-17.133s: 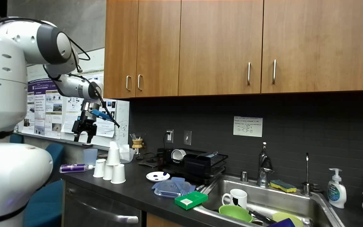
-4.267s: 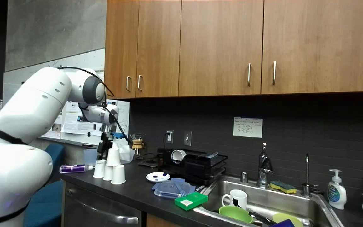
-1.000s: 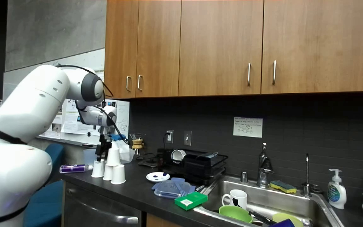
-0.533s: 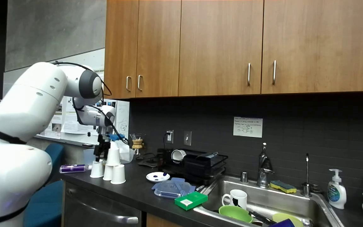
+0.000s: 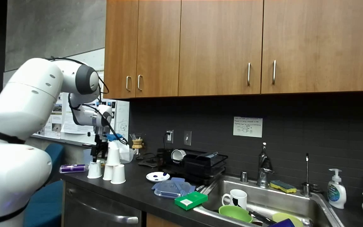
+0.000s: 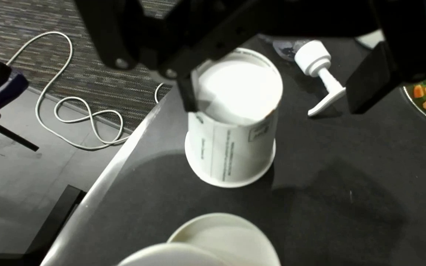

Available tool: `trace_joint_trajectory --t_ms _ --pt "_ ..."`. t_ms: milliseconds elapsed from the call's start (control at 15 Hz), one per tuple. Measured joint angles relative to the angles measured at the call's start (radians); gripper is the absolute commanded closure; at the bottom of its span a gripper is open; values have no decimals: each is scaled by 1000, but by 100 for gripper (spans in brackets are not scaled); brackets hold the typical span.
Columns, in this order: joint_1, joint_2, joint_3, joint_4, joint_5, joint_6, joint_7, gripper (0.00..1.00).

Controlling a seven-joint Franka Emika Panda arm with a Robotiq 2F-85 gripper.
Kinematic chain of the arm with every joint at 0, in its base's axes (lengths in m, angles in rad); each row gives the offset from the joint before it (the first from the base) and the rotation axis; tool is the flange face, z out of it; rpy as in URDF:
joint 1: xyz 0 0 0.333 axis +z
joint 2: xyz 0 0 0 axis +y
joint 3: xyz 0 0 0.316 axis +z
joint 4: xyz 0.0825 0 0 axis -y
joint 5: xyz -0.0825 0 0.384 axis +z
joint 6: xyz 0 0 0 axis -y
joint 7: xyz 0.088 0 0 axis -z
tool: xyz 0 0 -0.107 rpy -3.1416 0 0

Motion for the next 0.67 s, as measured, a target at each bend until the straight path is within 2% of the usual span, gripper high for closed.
trace_joint_trajectory --t_ms 667 --pt "1 -55 13 -80 0 38 32 0"
